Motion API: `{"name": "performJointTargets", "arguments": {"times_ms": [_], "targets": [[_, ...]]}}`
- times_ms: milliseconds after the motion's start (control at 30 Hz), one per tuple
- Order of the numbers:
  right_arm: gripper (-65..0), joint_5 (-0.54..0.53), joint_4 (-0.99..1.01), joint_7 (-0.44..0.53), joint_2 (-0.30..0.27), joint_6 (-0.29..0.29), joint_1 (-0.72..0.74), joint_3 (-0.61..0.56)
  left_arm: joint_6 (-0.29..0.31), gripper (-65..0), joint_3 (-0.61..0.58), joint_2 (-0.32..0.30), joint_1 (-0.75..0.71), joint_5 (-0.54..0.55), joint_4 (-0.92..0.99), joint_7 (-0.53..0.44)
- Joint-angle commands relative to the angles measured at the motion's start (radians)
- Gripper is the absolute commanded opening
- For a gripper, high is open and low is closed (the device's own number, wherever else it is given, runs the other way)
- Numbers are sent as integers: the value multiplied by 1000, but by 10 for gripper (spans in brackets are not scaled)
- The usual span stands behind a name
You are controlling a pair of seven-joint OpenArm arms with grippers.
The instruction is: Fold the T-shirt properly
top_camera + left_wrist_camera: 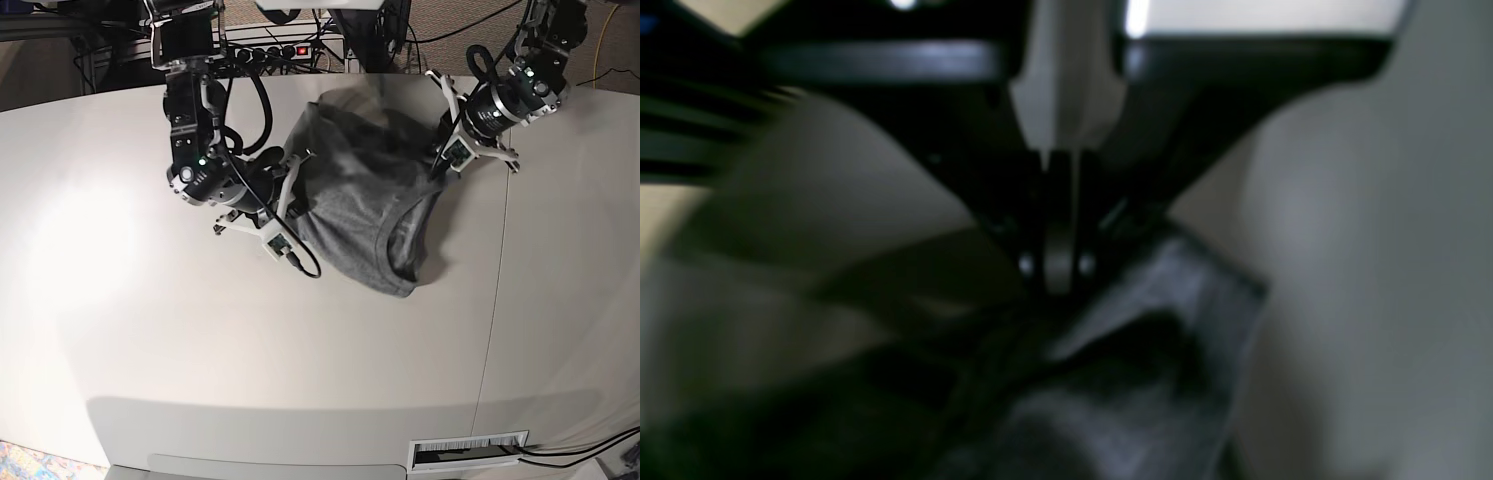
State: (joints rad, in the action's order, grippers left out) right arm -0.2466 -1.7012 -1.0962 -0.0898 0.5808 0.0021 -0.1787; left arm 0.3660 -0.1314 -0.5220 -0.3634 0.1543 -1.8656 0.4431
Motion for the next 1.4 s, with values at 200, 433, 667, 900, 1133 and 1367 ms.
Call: {"name": "performJointTargets", "arguments": {"times_ms": [200,433,667,900,1133,1367], "targets": [[-650,-170,-4,-177,-39,6,-8,1,-10,-650,3,-9,103,2,111,-130],[-650,-352,-5,-247,-55,10,-56,1,46,-650,3,5,304,32,414,-233],[-650,-362,-6,-233,-55,10,-66,1,62,-650,3,-5,411,14,422,-123],[-650,-355,-6,-182,-55,11,-66,1,-121,-650,4,-86,359,111,56,68],[-650,-355,-6,-159,-55,10,-66,1,-182,-650,4,-95,215,279,-248,158],[-650,-358,-6,-159,-53,10,-66,1,-128,-650,3,53,125,319,-224,99]]}}
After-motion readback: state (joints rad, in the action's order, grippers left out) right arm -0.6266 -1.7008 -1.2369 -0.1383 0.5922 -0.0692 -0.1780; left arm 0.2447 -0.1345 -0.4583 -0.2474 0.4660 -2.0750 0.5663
